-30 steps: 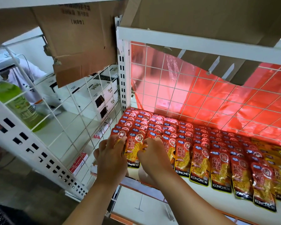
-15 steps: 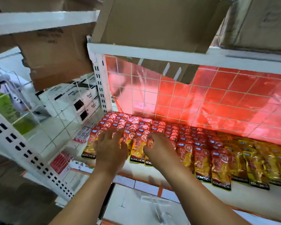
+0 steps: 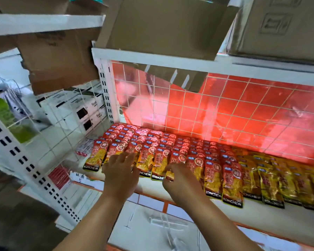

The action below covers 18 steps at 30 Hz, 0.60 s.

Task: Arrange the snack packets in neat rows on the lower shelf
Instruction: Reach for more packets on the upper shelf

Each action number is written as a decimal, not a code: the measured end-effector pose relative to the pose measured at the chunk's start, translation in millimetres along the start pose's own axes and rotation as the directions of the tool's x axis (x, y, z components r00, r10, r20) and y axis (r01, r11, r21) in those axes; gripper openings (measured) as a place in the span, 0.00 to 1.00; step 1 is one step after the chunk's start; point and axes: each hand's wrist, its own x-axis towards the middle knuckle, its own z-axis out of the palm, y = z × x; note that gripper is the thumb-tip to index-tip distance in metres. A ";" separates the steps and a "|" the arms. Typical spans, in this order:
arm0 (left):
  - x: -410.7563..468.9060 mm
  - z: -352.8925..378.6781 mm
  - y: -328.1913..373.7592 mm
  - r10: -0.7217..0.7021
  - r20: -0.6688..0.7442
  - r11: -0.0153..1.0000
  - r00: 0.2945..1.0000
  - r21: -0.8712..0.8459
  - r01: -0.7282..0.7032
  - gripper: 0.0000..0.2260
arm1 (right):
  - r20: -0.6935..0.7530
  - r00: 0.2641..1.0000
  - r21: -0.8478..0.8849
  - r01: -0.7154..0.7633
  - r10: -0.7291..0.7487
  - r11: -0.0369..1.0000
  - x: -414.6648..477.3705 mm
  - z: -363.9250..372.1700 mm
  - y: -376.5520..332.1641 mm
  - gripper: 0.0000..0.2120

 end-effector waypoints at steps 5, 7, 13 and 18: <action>23.8 9.2 -22.5 0.102 0.007 0.995 0.995 -0.011 -0.102 0.19 | 0.023 1.000 -0.039 -0.020 0.020 0.999 29.7 29.6 -25.5 0.19; 31.6 12.8 -34.6 0.163 0.007 0.987 0.987 0.013 -0.163 0.17 | 0.010 1.000 -0.072 -0.014 0.015 0.997 42.7 36.0 -35.1 0.19; 46.3 19.4 -50.2 0.333 0.039 0.940 0.942 0.059 -0.335 0.17 | -0.009 0.999 -0.279 0.033 -0.037 0.960 69.5 53.9 -53.6 0.24; 45.8 26.3 -52.7 0.323 0.080 0.940 0.943 0.089 -0.330 0.18 | -0.022 1.000 -0.339 0.002 -0.011 0.941 74.5 66.9 -53.2 0.24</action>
